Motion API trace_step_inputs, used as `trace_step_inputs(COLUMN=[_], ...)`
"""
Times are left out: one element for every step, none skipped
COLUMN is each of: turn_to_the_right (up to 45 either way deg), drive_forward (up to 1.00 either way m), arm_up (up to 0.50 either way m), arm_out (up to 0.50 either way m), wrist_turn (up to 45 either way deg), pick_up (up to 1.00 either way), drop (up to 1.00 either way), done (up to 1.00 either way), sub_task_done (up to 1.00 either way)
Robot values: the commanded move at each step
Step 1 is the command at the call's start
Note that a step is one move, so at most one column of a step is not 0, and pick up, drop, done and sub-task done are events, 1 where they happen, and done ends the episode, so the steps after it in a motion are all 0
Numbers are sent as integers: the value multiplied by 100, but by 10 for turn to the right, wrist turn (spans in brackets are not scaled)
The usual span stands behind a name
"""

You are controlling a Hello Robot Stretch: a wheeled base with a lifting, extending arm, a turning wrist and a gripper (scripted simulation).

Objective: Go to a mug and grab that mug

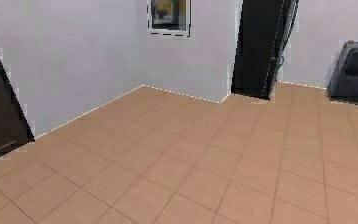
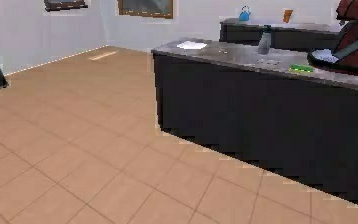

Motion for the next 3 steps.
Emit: trace_step_inputs(turn_to_the_right=[300, 0, 450], drive_forward=[0, 10, 0], arm_up=[0, 0, 0], arm_out=[0, 0, 0], wrist_turn=[0, 0, 0], pick_up=[0, 0, 0], drop=[0, 0, 0], done=[0, 0, 0], sub_task_done=[0, 0, 0])
